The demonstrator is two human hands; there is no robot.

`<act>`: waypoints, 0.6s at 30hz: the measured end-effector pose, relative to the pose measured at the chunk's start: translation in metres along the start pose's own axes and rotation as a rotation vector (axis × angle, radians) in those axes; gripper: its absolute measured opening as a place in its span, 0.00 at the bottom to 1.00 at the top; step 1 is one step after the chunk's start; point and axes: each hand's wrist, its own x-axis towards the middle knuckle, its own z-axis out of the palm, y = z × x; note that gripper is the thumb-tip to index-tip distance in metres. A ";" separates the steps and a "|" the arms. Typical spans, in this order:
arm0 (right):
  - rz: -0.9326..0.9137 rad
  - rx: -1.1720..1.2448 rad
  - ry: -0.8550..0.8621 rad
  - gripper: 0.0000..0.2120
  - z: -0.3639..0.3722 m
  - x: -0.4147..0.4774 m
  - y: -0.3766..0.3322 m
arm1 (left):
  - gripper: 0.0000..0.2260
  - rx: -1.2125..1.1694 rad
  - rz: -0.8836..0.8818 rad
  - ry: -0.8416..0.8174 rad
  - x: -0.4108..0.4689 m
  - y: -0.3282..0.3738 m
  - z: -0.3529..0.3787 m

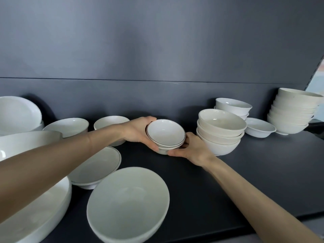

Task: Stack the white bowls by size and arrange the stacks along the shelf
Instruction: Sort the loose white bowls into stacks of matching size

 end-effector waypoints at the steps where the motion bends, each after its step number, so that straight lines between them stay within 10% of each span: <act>1: 0.003 0.002 0.004 0.34 0.000 -0.003 -0.002 | 0.33 -0.007 0.006 -0.010 -0.001 -0.002 0.000; 7: -0.032 0.039 0.046 0.42 -0.001 -0.031 -0.006 | 0.37 -0.132 0.044 -0.054 -0.024 0.004 -0.001; 18: -0.226 0.230 0.068 0.26 -0.047 -0.086 -0.022 | 0.33 -0.014 0.053 -0.005 -0.065 0.081 -0.006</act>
